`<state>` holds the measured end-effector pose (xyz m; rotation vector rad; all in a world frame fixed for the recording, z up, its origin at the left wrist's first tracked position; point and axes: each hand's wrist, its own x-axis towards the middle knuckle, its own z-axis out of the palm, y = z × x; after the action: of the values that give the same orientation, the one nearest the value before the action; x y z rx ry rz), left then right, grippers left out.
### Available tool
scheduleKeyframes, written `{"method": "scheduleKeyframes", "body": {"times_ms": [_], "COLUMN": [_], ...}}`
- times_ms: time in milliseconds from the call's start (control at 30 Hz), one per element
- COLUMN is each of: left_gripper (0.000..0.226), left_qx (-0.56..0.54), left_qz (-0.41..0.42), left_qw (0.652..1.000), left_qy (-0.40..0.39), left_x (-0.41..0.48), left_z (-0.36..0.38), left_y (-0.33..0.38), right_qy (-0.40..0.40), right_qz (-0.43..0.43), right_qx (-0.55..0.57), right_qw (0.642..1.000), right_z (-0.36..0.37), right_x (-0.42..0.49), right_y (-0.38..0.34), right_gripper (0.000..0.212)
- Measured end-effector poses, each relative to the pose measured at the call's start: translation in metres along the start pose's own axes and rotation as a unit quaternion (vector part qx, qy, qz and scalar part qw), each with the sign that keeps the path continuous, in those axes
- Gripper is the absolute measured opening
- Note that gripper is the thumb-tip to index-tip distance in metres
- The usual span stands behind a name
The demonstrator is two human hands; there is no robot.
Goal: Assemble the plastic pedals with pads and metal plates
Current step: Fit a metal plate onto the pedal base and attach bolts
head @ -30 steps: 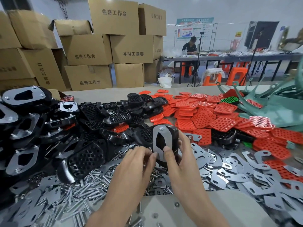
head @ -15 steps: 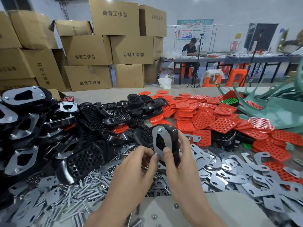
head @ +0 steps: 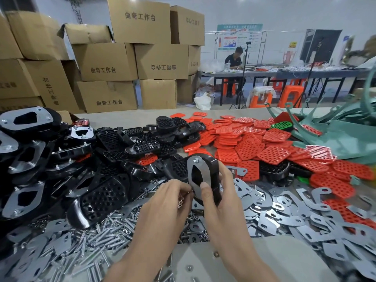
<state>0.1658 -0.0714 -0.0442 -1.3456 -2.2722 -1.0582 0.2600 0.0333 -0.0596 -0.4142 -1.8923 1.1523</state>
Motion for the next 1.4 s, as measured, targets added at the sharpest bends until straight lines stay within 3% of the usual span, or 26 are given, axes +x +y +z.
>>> {"method": "scheduleKeyframes", "body": {"times_ms": [67, 300, 467, 500, 533, 600, 700, 767, 867, 1033, 1100, 1167, 1233, 1300, 1400], "left_gripper": [0.007, 0.029, 0.032, 0.03, 0.03, 0.027, 0.015, 0.012, 0.007, 0.025, 0.022, 0.021, 0.025, 0.026, 0.027], "left_qx": [-0.081, -0.272, -0.459, -0.463, -0.434, -0.327, -0.153, -0.025, 0.073, -0.022, 0.022, 0.098, 0.149, 0.175, 0.201], "left_qz": [-0.088, -0.241, -0.362, -0.359, -0.343, -0.285, -0.139, -0.006, 0.117, -0.005, -0.028, -0.022, -0.012, -0.012, -0.007], "left_qw": [0.993, 0.929, 0.805, 0.804, 0.828, 0.898, 0.978, 1.0, 0.99, 1.0, 0.998, 0.988, 0.973, 0.964, 0.958], "left_qy": [-0.018, -0.067, -0.098, -0.099, -0.097, -0.075, -0.022, 0.003, 0.007, -0.01, -0.05, -0.12, -0.178, -0.2, -0.206], "left_x": [0.0, 0.017, 0.017, 0.017, 0.016, 0.013, 0.008, 0.006, 0.008, 0.008, 0.008, 0.008, 0.006, 0.005, 0.007], "left_z": [0.0, -0.007, -0.008, -0.009, -0.009, -0.008, -0.009, -0.009, -0.008, -0.011, -0.012, -0.01, -0.006, -0.003, -0.001], "left_y": [0.001, 0.006, 0.008, 0.008, 0.007, 0.008, 0.011, 0.01, 0.009, 0.003, -0.004, -0.009, -0.013, -0.013, -0.013], "right_qy": [-0.001, 0.022, 0.017, 0.016, 0.016, 0.019, 0.025, 0.02, 0.027, 0.065, 0.087, 0.104, 0.09, 0.06, 0.017], "right_qz": [-0.009, -0.071, -0.091, -0.09, -0.088, -0.083, -0.077, -0.057, -0.03, 0.053, 0.157, 0.247, 0.274, 0.256, 0.216], "right_qx": [-0.007, -0.02, -0.041, -0.043, -0.043, -0.038, -0.025, -0.015, 0.012, 0.133, 0.255, 0.395, 0.468, 0.477, 0.382], "right_qw": [1.0, 0.997, 0.995, 0.995, 0.995, 0.996, 0.996, 0.998, 0.999, 0.988, 0.95, 0.879, 0.835, 0.839, 0.899], "right_z": [0.001, 0.004, 0.007, 0.007, 0.007, 0.007, 0.005, 0.004, 0.001, -0.006, -0.011, -0.016, -0.02, -0.019, -0.015], "right_x": [-0.001, -0.003, -0.005, -0.005, -0.005, -0.003, -0.001, -0.001, 0.0, 0.005, 0.013, 0.02, 0.025, 0.025, 0.022], "right_y": [-0.001, -0.008, -0.011, -0.011, -0.012, -0.013, -0.014, -0.013, -0.014, -0.016, -0.014, -0.008, -0.004, -0.002, 0.002], "right_gripper": [0.045, 0.044, 0.05, 0.05, 0.05, 0.049, 0.046, 0.046, 0.046, 0.038, 0.032, 0.03, 0.037, 0.045, 0.056]}}
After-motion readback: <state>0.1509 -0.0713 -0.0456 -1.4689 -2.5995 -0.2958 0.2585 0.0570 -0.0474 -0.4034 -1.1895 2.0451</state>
